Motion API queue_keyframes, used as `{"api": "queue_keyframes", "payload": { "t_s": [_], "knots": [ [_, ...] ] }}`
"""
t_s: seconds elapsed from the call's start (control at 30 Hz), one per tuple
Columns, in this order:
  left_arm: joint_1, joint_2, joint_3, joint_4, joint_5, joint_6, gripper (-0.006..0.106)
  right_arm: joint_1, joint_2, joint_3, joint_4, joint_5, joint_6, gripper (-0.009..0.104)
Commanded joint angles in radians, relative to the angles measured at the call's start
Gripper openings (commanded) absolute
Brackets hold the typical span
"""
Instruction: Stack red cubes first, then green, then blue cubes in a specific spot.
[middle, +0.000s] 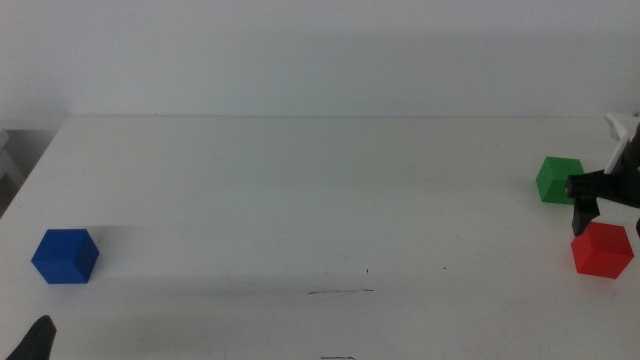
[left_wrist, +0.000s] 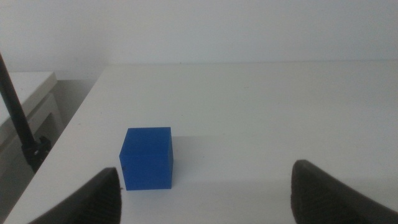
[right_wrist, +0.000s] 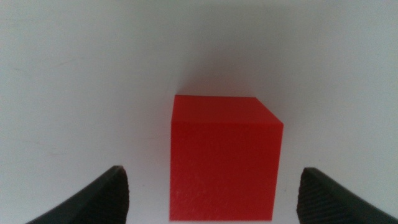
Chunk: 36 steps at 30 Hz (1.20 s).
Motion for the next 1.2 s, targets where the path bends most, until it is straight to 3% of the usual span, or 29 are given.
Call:
{"api": "queue_keyframes", "payload": {
  "t_s": [0.0, 0.4, 0.5, 0.6, 0.73, 0.77, 1.0, 1.17],
  "knots": [
    [-0.002, -0.026, -0.022, -0.008, -0.08, -0.008, 0.093, -0.008, -0.03, -0.032, -0.031, -0.009, -0.001, 0.082],
    [-0.002, -0.026, -0.022, -0.008, -0.08, -0.008, 0.093, -0.008, 0.045, -0.032, -0.047, -0.052, -0.001, 0.081],
    [-0.002, -0.026, -0.022, -0.008, -0.08, -0.008, 0.093, -0.008, 0.056, -0.032, -0.056, -0.057, -0.002, 0.074],
    [-0.002, -0.026, -0.022, -0.008, -0.08, -0.008, 0.093, -0.008, 0.058, -0.032, -0.064, -0.059, -0.002, 0.054],
    [-0.002, -0.026, -0.022, -0.008, -0.08, -0.008, 0.093, -0.007, 0.048, -0.048, -0.063, -0.05, -0.012, 0.004],
    [-0.002, -0.026, -0.022, -0.008, -0.08, -0.008, 0.093, -0.004, 0.04, -0.057, -0.062, -0.034, -0.019, -0.001],
    [-0.002, -0.026, -0.022, -0.008, -0.08, -0.008, 0.093, 0.134, -0.023, -0.18, -0.062, 0.115, 0.12, -0.001],
    [-0.002, -0.026, -0.022, -0.008, -0.08, -0.008, 0.093, 0.356, 0.05, -0.306, -0.064, 0.164, 0.221, -0.001]
  ]
}}
